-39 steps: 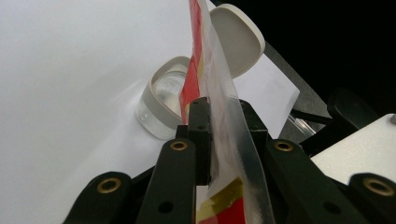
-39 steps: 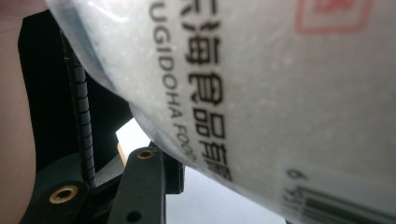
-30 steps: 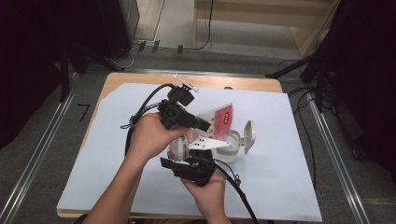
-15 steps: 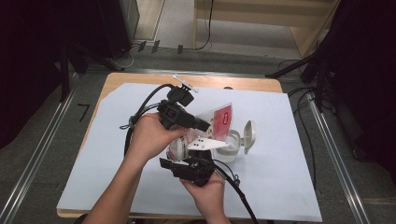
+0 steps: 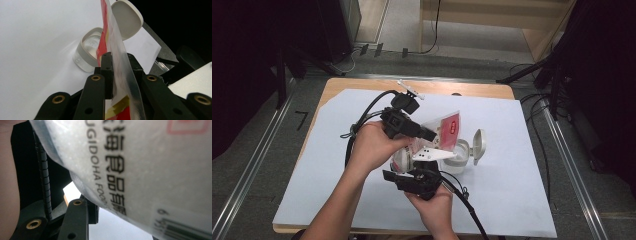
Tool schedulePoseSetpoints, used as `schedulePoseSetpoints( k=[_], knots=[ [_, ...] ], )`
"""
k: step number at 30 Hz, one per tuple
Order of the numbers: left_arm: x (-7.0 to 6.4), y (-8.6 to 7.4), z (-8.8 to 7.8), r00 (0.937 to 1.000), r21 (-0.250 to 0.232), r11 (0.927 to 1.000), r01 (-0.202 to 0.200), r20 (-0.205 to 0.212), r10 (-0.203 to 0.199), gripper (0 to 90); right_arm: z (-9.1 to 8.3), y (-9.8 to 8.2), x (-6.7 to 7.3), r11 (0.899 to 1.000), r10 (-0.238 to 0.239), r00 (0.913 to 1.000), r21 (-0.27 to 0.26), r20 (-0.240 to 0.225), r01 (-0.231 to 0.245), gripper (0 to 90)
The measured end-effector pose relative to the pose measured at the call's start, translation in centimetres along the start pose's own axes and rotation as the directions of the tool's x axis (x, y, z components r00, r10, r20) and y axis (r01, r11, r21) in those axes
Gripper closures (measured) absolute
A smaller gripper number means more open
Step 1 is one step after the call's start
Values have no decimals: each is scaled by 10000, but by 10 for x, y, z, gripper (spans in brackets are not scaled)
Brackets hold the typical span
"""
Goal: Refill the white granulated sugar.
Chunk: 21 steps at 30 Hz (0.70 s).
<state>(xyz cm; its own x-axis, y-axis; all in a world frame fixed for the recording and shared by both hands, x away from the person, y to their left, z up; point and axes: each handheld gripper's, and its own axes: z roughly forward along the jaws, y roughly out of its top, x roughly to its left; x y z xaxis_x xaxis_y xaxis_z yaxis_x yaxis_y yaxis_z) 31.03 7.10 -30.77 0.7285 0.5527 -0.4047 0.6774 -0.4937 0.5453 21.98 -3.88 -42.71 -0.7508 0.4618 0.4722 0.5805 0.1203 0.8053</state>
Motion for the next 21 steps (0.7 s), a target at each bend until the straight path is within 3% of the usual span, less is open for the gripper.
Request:
schedulePoseSetpoints(
  k=[21],
  knots=[
    [1,0,0,9998,35,9998,-209,27,209,797,1,-1,1,10000,16,10000,4,-39,-16,628]
  ],
)
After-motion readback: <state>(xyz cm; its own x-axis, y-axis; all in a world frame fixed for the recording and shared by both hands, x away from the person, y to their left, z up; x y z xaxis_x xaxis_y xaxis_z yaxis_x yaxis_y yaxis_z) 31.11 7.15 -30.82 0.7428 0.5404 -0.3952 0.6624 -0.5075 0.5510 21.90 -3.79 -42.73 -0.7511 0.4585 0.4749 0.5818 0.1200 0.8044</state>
